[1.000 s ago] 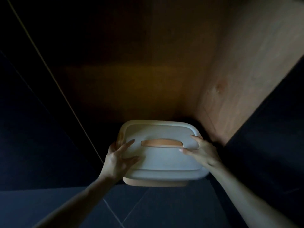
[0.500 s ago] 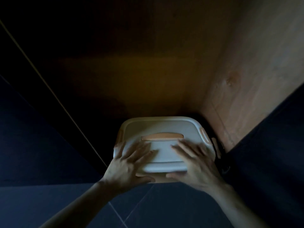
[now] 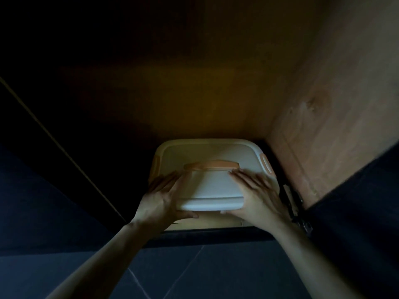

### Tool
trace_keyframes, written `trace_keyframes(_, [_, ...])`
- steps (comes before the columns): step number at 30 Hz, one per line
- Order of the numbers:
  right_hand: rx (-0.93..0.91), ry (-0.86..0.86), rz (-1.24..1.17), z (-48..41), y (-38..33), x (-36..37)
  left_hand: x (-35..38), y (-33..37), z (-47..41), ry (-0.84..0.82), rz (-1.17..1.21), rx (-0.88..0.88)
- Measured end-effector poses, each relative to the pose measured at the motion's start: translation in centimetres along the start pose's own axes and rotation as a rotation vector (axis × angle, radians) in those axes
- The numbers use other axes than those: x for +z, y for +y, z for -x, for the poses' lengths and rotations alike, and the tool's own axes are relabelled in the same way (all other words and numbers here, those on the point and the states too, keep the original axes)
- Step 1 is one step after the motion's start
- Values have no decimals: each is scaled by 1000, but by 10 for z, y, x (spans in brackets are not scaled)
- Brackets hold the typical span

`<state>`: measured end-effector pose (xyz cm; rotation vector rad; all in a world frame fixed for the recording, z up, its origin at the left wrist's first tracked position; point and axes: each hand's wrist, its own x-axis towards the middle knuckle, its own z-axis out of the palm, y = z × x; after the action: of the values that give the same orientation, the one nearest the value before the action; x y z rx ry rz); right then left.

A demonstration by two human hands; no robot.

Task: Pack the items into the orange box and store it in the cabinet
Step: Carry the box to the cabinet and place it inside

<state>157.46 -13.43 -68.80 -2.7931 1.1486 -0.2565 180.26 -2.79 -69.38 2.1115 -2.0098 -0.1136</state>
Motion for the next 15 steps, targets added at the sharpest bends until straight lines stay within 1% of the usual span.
trace_keyframes(4, [9, -52, 8, -17, 9, 10, 18, -14, -18, -103, 169, -18])
trace_keyframes(7, [28, -55, 9, -30, 16, 17, 23, -17, -28, -70, 217, -53])
trace_keyframes(9, [33, -61, 15, -32, 18, 20, 25, -17, -29, -26, 203, -20])
trace_keyframes(11, [31, -83, -7, -33, 21, 22, 27, -18, -28, -6, 238, -2])
trace_keyframes(12, [26, -105, -34, -33, 22, 22, 28, -20, -28, -2, 298, -25])
trace_keyframes(13, [23, -128, -62, -35, 24, 20, 28, -22, -28, 6, 408, -70])
trace_keyframes(14, [22, -150, -82, -36, 25, 18, 27, -25, -28, -1, 539, -122])
trace_keyframes(15, [23, -166, -90, -37, 25, 17, 27, -28, -29, -35, 612, -156])
